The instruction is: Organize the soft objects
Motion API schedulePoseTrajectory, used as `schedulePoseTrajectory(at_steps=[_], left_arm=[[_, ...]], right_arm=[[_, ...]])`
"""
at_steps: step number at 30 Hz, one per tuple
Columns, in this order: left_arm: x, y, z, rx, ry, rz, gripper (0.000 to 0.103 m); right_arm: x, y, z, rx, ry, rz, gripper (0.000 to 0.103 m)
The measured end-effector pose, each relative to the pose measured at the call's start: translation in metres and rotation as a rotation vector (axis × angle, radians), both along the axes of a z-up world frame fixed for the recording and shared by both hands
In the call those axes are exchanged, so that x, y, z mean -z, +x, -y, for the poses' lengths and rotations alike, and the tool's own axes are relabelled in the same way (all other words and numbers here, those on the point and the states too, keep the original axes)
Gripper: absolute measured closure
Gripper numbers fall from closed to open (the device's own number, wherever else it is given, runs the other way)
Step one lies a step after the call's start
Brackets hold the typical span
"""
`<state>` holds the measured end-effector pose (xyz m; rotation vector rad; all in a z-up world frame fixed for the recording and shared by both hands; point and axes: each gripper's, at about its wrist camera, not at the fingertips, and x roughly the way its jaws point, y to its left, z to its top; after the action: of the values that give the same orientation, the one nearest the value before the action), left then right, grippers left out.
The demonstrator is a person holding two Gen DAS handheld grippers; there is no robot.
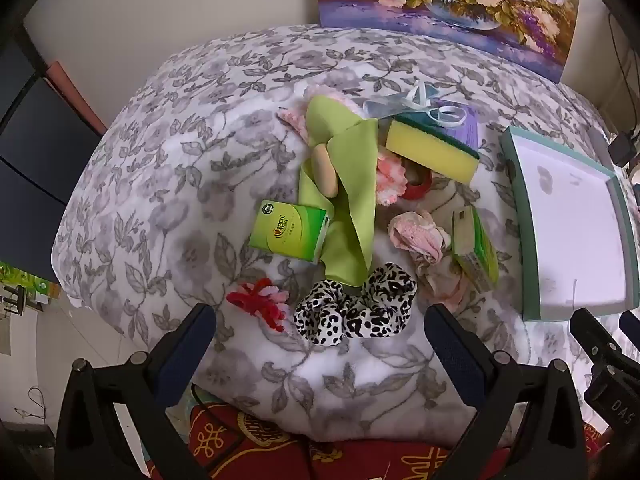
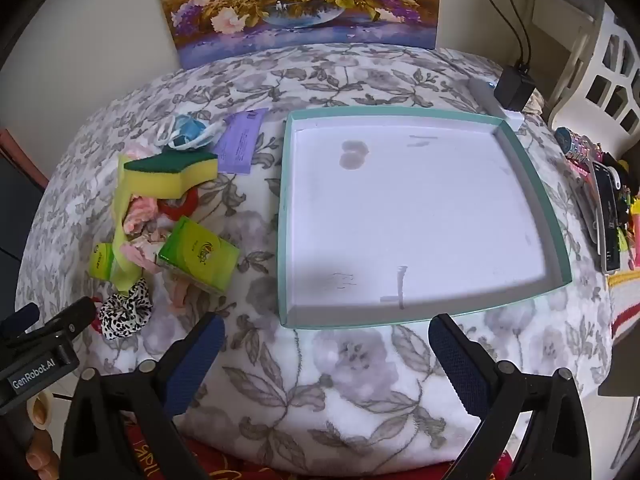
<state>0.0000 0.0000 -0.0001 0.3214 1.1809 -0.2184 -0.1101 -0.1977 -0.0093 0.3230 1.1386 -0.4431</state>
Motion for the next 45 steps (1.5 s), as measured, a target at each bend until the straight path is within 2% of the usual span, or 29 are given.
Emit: schedulePoseTrajectory(at_steps=[45], left_arm=[[-0.003, -0.0026, 0.0041, 0.022, 0.03, 0.012, 0.0]], right_arm=[[0.0041, 0.0019, -0.0007, -0.002, 0.008, -0.01, 0.0]])
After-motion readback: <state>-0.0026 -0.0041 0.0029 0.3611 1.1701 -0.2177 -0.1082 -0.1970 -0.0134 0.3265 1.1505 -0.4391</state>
